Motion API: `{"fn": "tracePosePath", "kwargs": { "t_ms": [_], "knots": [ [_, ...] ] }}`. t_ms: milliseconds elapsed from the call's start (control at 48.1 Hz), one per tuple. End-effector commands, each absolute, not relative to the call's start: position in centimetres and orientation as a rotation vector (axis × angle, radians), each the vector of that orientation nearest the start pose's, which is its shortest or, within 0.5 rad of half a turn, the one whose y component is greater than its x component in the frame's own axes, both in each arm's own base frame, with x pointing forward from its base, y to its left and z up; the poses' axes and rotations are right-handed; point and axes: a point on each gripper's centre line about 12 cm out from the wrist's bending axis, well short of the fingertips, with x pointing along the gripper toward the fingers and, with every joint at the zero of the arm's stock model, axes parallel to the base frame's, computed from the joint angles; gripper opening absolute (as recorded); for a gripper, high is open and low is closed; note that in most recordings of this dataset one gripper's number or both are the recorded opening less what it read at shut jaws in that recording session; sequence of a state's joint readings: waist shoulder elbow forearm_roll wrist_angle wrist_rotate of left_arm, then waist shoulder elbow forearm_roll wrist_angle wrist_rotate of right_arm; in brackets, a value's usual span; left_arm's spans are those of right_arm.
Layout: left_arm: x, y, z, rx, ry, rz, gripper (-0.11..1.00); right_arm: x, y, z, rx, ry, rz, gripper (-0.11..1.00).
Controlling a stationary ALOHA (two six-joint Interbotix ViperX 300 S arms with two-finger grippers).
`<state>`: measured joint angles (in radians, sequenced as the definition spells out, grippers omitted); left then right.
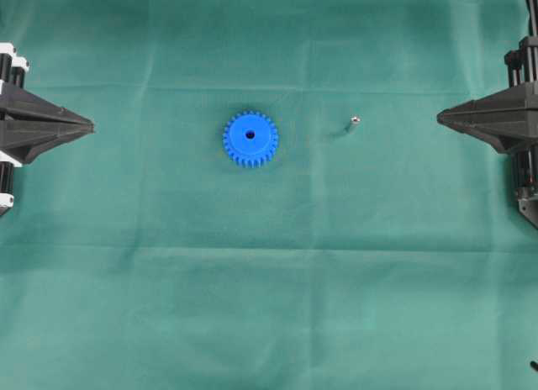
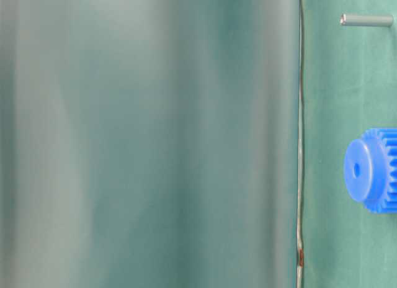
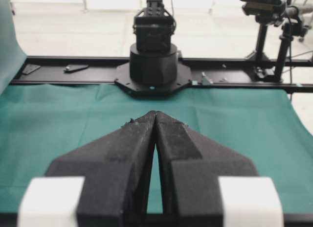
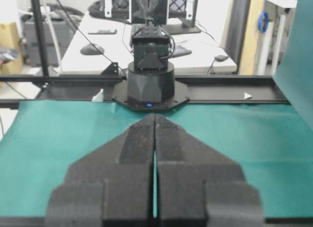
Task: Insert the shaft placed at a random location into the center hole of the medium gear at another random location.
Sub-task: 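Move the right gripper toward the silver shaft right of the gear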
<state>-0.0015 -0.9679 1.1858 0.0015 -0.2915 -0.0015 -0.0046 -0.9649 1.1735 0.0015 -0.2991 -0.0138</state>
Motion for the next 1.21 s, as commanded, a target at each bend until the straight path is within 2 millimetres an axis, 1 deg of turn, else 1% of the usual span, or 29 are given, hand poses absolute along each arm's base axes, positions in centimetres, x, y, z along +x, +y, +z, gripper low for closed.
{"fn": "tracePosePath", "kwargs": {
  "t_ms": [0,291,582,644,707,790,873,956,1018,1060,1185],
  "knots": [
    [20.2,-0.1,29.9,0.01,-0.075,-0.005,0.0,20.1,-0.3,29.5,-0.011,-0.081,-0.016,0.01],
    [20.1,-0.1,29.9,0.003,-0.072,-0.007,0.0,21.2,-2.1,27.6,0.005,0.024,-0.099,0.01],
    [20.1,-0.1,30.0,0.001,-0.074,-0.007,0.0,23.0,-4.6,23.8,0.035,0.176,-0.2,0.01],
    [20.1,-0.1,29.9,0.0,-0.072,-0.006,0.0,23.5,-4.8,23.0,0.04,0.201,-0.209,0.04],
    [20.1,-0.1,29.9,0.0,-0.072,-0.007,0.0,24.0,-5.1,22.2,0.043,0.233,-0.215,0.11],
    [20.1,-0.1,30.0,-0.001,-0.074,-0.007,0.0,24.7,-5.3,21.1,0.048,0.278,-0.218,0.26],
    [20.1,-0.1,29.9,0.0,-0.072,-0.007,0.0,25.4,-5.6,19.9,0.053,0.319,-0.222,0.46],
    [20.1,-0.1,29.9,0.0,-0.071,-0.007,0.0,26.0,-5.8,18.4,0.058,0.363,-0.227,0.72],
    [20.1,-0.1,29.9,0.0,-0.071,-0.007,0.0,26.4,-6.0,17.4,0.059,0.389,-0.231,0.85],
    [20.1,-0.1,29.9,0.0,-0.071,-0.007,0.0,26.6,-6.3,16.8,0.062,0.406,-0.237,0.87],
    [20.2,-0.1,29.8,0.0,-0.067,-0.007,0.0,27.0,-6.8,14.9,0.07,0.447,-0.254,0.84]
  ]
}}
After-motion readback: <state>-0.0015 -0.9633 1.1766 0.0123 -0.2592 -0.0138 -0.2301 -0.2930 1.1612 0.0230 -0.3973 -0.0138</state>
